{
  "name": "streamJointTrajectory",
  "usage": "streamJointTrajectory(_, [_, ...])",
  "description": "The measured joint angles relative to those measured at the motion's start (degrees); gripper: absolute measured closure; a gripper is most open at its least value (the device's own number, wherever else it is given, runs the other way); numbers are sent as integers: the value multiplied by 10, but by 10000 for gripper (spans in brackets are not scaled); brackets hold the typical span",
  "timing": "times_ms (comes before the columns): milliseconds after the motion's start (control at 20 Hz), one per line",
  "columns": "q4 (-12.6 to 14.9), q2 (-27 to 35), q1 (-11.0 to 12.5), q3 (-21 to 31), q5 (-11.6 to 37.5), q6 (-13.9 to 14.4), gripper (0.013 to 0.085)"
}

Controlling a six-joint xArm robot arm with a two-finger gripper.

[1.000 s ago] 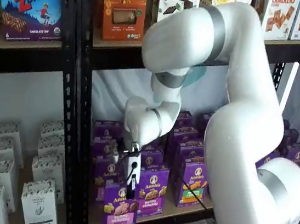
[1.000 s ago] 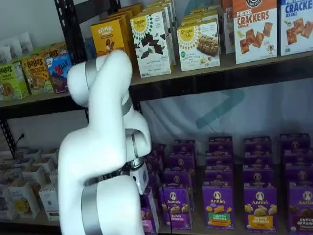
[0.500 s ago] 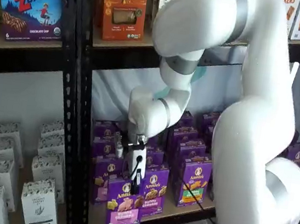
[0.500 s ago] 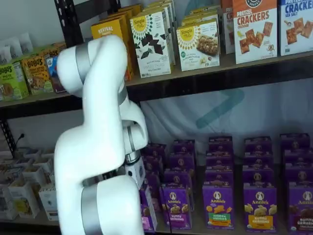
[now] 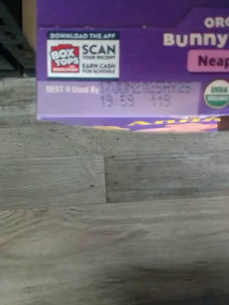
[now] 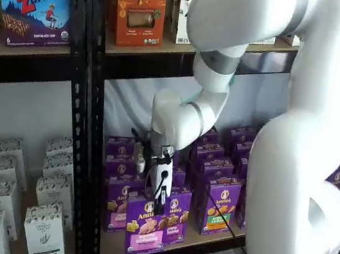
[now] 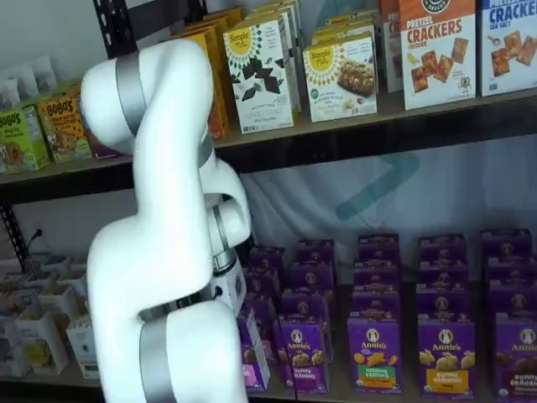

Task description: Pick up the purple box with a pink patch in the middle, on the bottom shelf, the first box from the left

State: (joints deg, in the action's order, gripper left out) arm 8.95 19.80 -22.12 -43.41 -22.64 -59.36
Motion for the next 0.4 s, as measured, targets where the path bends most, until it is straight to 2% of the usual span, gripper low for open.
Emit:
streamJointTrajectory(250, [11, -54, 5, 36, -24, 4, 690])
streamJointTrajectory(400, [5, -78, 8, 53, -30, -5, 690])
